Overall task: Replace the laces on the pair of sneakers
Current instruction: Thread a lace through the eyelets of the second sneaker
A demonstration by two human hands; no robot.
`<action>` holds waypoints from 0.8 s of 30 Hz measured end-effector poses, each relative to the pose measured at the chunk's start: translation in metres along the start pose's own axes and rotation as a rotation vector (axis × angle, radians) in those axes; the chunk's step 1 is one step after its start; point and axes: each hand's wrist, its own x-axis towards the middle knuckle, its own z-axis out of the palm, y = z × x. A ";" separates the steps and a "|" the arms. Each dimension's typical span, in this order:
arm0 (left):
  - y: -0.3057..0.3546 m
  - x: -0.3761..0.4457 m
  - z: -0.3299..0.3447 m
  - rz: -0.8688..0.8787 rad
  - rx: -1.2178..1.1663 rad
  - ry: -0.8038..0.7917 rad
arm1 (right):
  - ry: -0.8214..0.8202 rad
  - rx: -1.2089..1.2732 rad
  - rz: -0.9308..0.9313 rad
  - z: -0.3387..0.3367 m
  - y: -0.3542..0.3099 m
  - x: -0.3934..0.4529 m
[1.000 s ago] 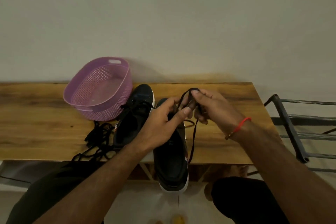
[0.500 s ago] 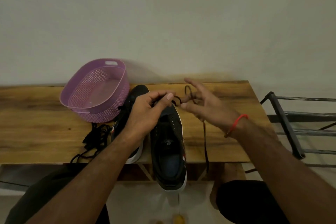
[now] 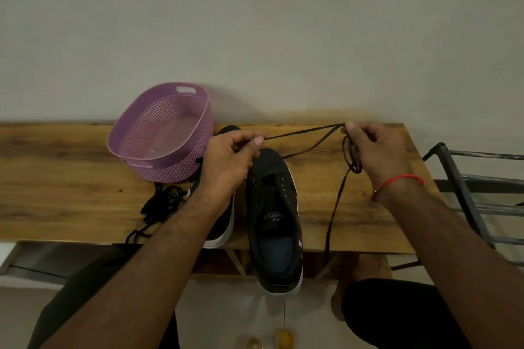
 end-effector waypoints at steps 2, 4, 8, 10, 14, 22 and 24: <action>0.002 0.001 0.000 0.007 -0.088 0.026 | -0.024 -0.114 -0.036 0.000 0.003 0.000; 0.003 -0.002 0.003 0.002 -0.132 -0.021 | -0.101 -0.147 -0.058 0.003 0.004 -0.004; 0.003 -0.009 0.010 0.081 -0.032 -0.232 | -0.350 -0.165 -0.175 0.011 -0.006 -0.017; 0.004 -0.013 0.013 0.153 -0.016 -0.313 | -0.539 -0.278 -0.274 0.016 -0.012 -0.021; 0.005 -0.011 0.015 0.176 -0.092 -0.235 | -0.556 -0.414 -0.283 0.020 -0.010 -0.023; 0.005 -0.010 0.010 0.201 -0.093 -0.357 | -0.728 -0.277 -0.228 0.011 -0.011 -0.027; 0.004 -0.013 0.013 0.219 -0.022 -0.438 | -0.709 -0.277 -0.286 0.016 -0.013 -0.029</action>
